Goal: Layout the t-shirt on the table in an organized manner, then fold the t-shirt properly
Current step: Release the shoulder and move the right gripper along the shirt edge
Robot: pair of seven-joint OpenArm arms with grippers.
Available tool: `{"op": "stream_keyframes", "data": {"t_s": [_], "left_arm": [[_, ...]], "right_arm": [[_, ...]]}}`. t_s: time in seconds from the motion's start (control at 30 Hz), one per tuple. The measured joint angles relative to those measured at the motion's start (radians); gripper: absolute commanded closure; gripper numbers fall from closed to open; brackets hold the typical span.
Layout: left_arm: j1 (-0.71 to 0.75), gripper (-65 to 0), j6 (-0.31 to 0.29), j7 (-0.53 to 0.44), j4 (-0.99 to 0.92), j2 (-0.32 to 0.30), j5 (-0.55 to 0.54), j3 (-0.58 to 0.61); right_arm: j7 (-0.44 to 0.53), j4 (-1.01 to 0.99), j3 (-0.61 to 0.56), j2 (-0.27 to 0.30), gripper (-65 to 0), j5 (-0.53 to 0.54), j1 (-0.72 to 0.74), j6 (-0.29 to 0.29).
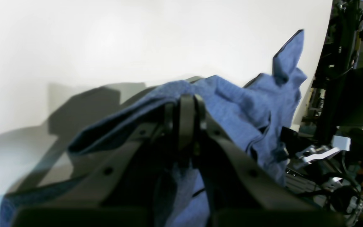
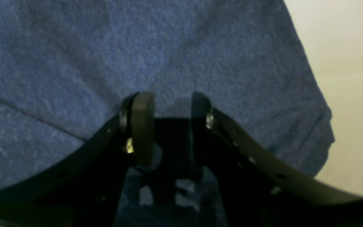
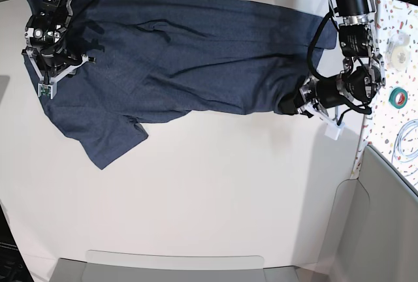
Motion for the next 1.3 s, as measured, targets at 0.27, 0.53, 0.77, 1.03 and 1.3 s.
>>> {"op": "stream_keyframes", "data": {"t_s": [0.27,0.53,0.77,1.03,1.3], "left_arm": [[-0.027,0.0,0.000,-0.250,0.000,0.002,0.000,0.000],[-0.020,0.0,0.001,-0.451,0.000,0.008,0.000,0.003],[-0.031,-5.7,0.003,-0.557,-0.159,0.044,0.000,0.003],[-0.098,-28.2,-0.015,-0.578,-0.370,0.049,-0.023,0.000],[-0.134,-28.1,-0.007,-0.569,-0.394,0.040,-0.024,0.000]], "right_arm": [[0.004,0.002,0.000,0.000,-20.0,0.001,-0.006,-0.003],[0.007,0.002,0.000,0.000,-20.0,0.001,-0.008,-0.003],[0.007,0.002,0.000,0.000,-20.0,0.003,-0.008,-0.003],[0.006,0.010,0.007,-0.016,-20.4,0.001,-0.010,-0.003],[-0.018,0.010,0.007,-0.022,-20.5,0.000,0.018,-0.003]]}}
